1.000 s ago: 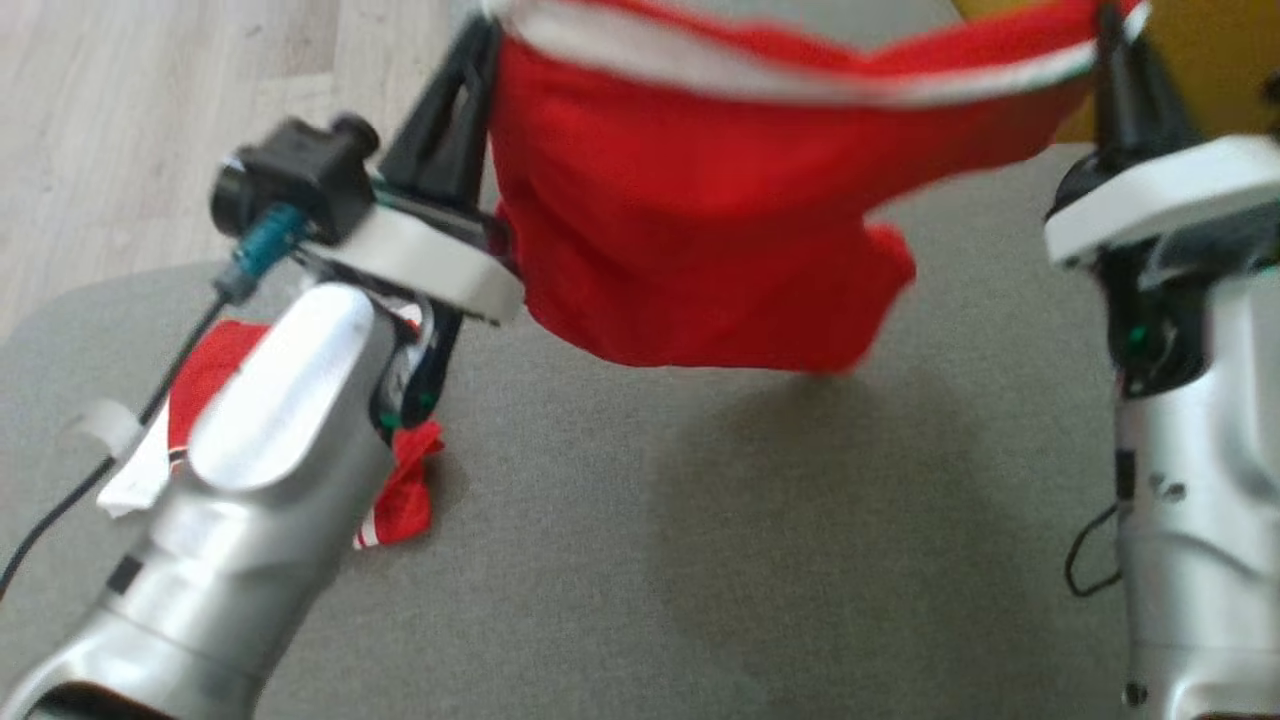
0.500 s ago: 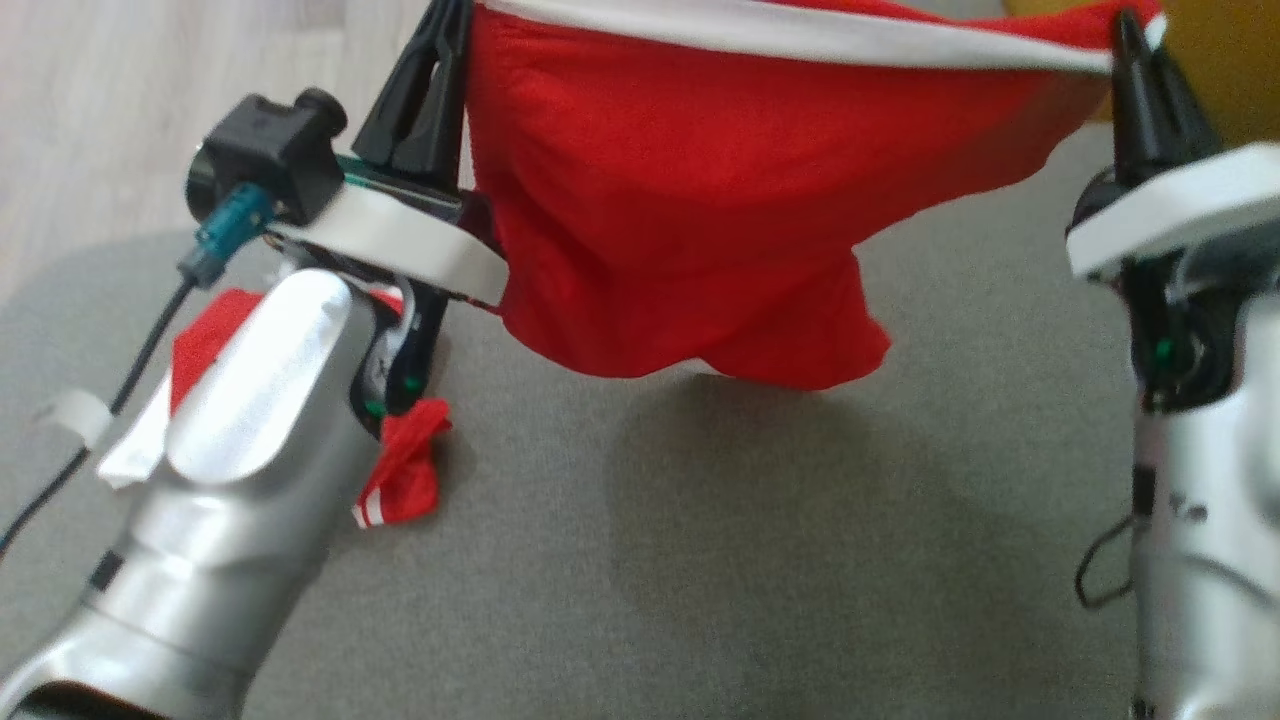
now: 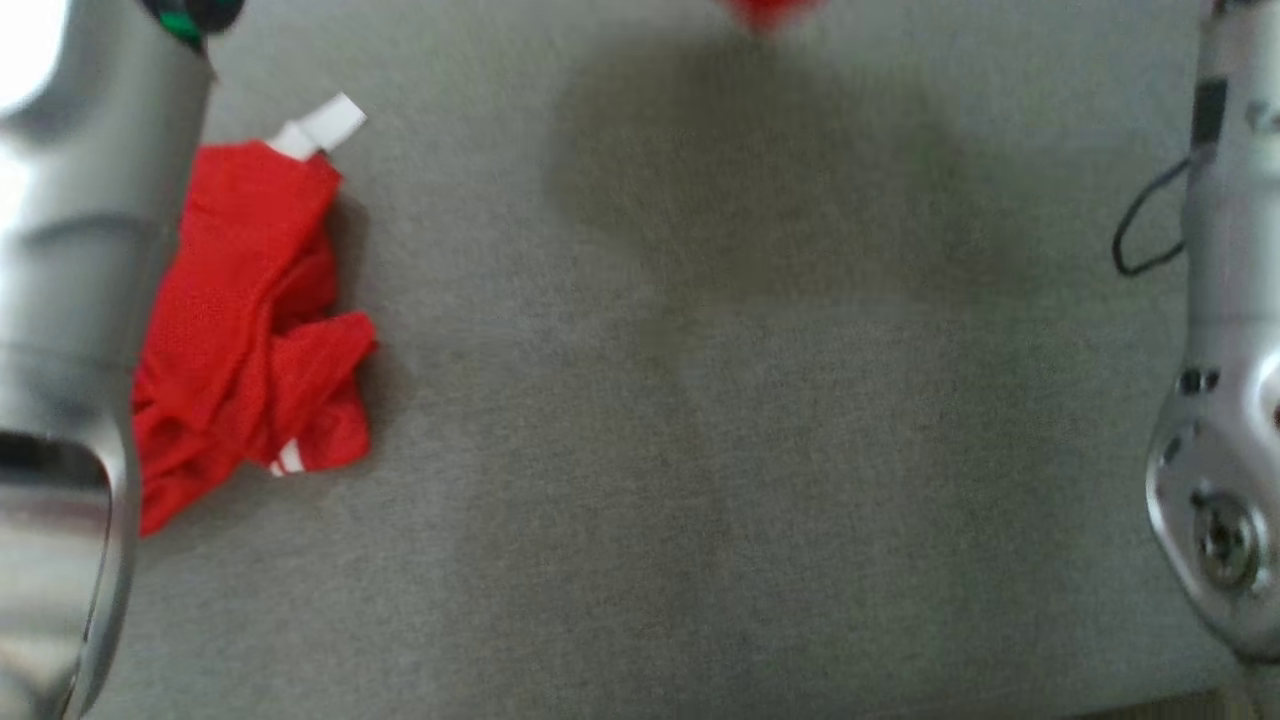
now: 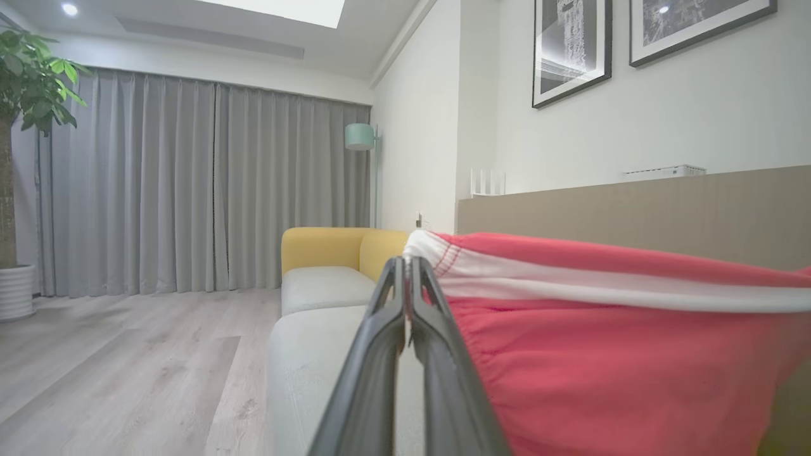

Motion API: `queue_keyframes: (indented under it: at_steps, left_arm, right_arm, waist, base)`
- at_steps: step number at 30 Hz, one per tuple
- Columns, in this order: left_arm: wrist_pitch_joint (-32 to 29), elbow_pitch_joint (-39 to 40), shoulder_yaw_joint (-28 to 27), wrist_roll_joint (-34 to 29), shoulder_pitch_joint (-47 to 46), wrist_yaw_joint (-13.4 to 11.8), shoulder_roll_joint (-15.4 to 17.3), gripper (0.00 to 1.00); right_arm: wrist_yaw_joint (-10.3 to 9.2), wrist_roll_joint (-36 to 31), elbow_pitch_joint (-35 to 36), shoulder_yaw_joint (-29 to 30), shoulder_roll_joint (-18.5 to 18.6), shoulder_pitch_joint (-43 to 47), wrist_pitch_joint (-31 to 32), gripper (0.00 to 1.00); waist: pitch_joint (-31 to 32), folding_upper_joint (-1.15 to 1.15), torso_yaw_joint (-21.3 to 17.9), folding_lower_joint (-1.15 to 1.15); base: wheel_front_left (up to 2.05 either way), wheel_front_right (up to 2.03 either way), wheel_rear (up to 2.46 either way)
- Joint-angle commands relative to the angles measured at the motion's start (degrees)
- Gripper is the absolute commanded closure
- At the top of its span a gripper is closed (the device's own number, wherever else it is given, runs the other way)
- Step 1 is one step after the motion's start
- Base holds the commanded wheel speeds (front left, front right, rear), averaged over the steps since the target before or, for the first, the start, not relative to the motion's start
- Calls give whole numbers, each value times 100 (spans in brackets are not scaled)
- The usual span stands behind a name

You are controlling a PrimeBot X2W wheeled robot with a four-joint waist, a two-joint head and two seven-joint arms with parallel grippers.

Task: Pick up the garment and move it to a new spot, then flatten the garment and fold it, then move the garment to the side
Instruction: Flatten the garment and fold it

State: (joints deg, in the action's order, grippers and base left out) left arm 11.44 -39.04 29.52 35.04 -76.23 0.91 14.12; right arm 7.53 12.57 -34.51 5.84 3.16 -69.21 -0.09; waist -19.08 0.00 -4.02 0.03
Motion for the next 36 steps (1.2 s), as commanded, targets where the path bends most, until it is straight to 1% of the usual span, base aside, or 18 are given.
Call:
queue_keyframes:
  at_steps: [1, 4, 5, 9, 12, 15, 20, 24, 28, 31, 34, 35, 36]
  left_arm:
    - [130, -189, -251, -16, -421, 52, 168, 100]
    - [248, -554, -232, -15, -545, 215, 1, 100]
    - [248, -554, -232, -15, -545, 215, 1, 100]
    - [321, -894, -153, 30, -310, 418, -243, 100]
    - [343, -1041, -24, 41, 101, 540, -372, 100]
    - [351, -1097, 186, 18, 635, 612, -438, 100]
    - [354, -818, 479, 61, 1642, 652, -440, 100]
    - [354, -381, 760, 189, 2421, 656, -367, 100]
    - [355, -39, 1099, 171, 3062, 657, -223, 100]
    - [355, 182, 1173, 197, 3513, 649, -192, 100]
    - [354, 409, 1256, 213, 3926, 560, -190, 100]
    - [350, 586, 1299, 246, 4191, 486, -198, 100]
    - [338, 677, 1317, 271, 4324, 442, -205, 100]
  right_arm:
    - [-4, -189, -260, -3, -27, -366, -360, 100]
    - [-4, -263, -875, 20, -27, -558, -707, 100]
    - [-4, -263, -875, 20, -27, -558, -707, 100]
    - [-4, -340, -1581, -127, 73, -460, -844, 100]
    - [-4, -408, -2037, -418, 231, -168, -839, 100]
    - [-4, -324, -2415, -692, 452, 173, -731, 100]
    - [-4, 45, -2757, -1082, 835, 795, -462, 100]
    - [-4, 528, -2693, -1527, 1087, 1358, -117, 100]
    - [-4, 1127, -2344, -1935, 1416, 1988, 266, 100]
    - [-4, 1528, -2020, -2161, 1708, 2475, 513, 100]
    - [-4, 1876, -1682, -2291, 1967, 2959, 736, 100]
    - [-4, 2061, -1431, -2338, 2137, 3288, 853, 100]
    - [-4, 2148, -1305, -2343, 2218, 3456, 911, 100]
  waist:
    - [-395, 0, -148, -3]
    - [-493, 0, -142, -3]
    - [-493, 0, -142, -3]
    - [-581, 0, -75, -3]
    - [-550, 0, -23, -3]
    - [-447, 0, 44, -3]
    - [-73, 0, 134, -3]
    - [291, 0, 157, -3]
    - [653, 0, 172, -3]
    - [935, 0, 188, -3]
    - [1206, 0, 205, -3]
    - [1377, 0, 227, -3]
    - [1461, 0, 238, -3]
  base:
    - [0, 0, 0]
    - [0, 0, 0]
    - [0, 0, 0]
    - [0, 0, 0]
    - [0, 0, 0]
    - [0, 0, 0]
    - [0, 0, 0]
    - [0, 0, 0]
    - [0, 0, 0]
    - [0, 0, 0]
    - [0, 0, 0]
    - [0, 0, 0]
    - [0, 0, 0]
